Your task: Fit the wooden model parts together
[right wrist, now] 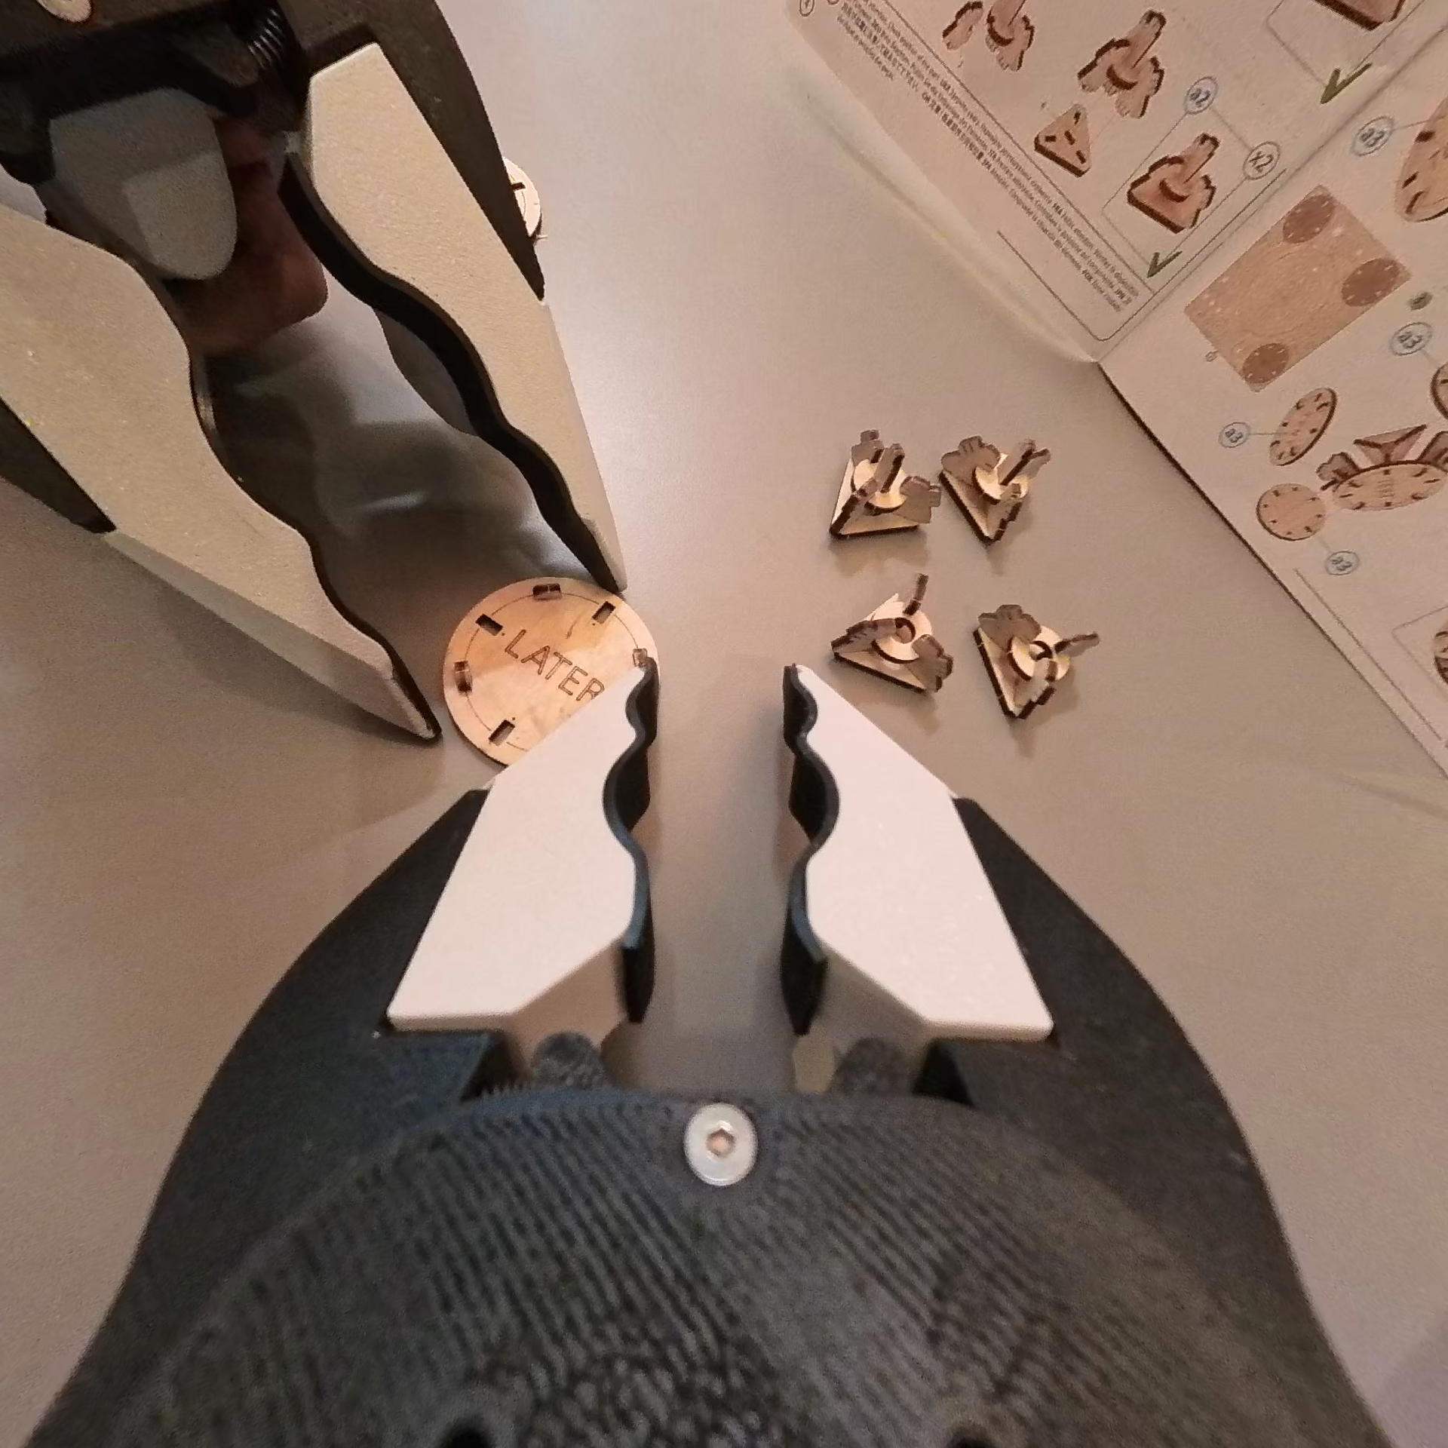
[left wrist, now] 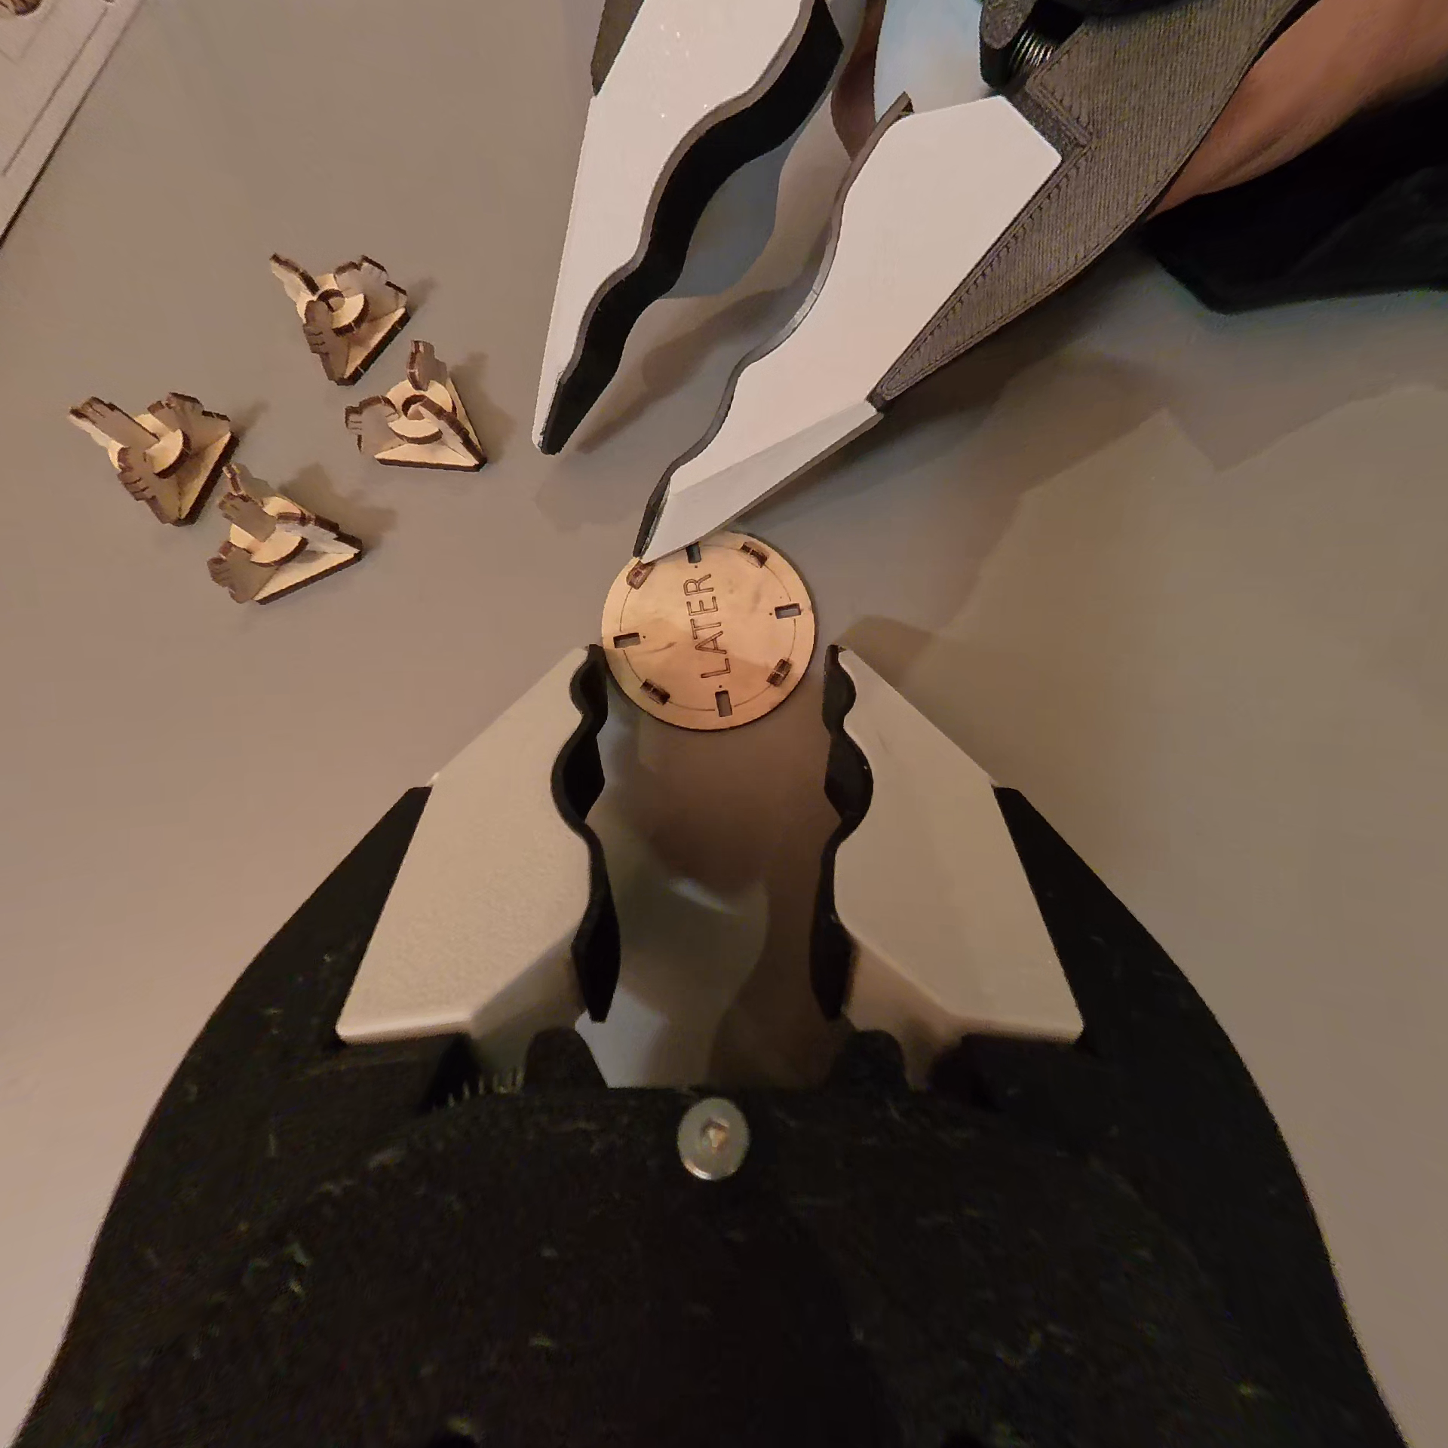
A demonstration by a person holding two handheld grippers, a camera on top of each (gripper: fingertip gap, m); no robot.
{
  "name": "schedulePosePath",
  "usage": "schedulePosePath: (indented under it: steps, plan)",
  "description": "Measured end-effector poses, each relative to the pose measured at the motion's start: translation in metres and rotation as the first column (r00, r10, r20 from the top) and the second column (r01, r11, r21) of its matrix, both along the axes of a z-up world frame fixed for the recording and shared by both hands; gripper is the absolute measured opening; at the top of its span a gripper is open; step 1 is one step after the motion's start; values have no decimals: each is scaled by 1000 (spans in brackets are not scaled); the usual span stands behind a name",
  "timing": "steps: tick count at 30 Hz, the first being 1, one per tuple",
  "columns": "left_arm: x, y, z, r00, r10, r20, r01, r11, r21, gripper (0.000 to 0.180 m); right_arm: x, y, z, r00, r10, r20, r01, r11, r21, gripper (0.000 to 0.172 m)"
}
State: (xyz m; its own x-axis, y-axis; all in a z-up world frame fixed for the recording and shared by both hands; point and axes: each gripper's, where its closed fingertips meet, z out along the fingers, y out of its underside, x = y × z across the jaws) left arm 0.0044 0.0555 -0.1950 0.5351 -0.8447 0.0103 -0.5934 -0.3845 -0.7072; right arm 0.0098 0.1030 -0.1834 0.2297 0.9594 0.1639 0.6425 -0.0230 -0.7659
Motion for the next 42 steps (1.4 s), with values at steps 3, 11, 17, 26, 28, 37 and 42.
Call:
schedulePosePath:
  steps: [3,11,17,26,28,37,42]
  plan:
    - [0,2,0,1000,9,-16,-8,1000,19,63,0,0,0,1000,0,0,0,1000,-2,31]
    - [2,4,1,1000,11,-29,-9,999,51,68,0,0,0,1000,0,0,0,1000,-3,31]
    - [3,3,1,1000,-4,-31,6,998,57,64,0,0,0,1000,0,-1,0,1000,-9,31]
    - [4,2,1,999,-8,-33,10,998,64,61,0,1,1,1000,-3,-9,3,1000,-21,31]
    - [4,3,2,999,-4,-35,6,997,73,61,0,2,2,1000,-8,-23,7,1000,-31,31]
    - [8,5,12,1000,15,20,-17,994,105,69,2,6,8,997,-32,-68,28,998,-58,33]
    - [5,10,18,999,29,37,-34,988,151,69,2,7,8,997,-31,-64,28,998,-52,33]
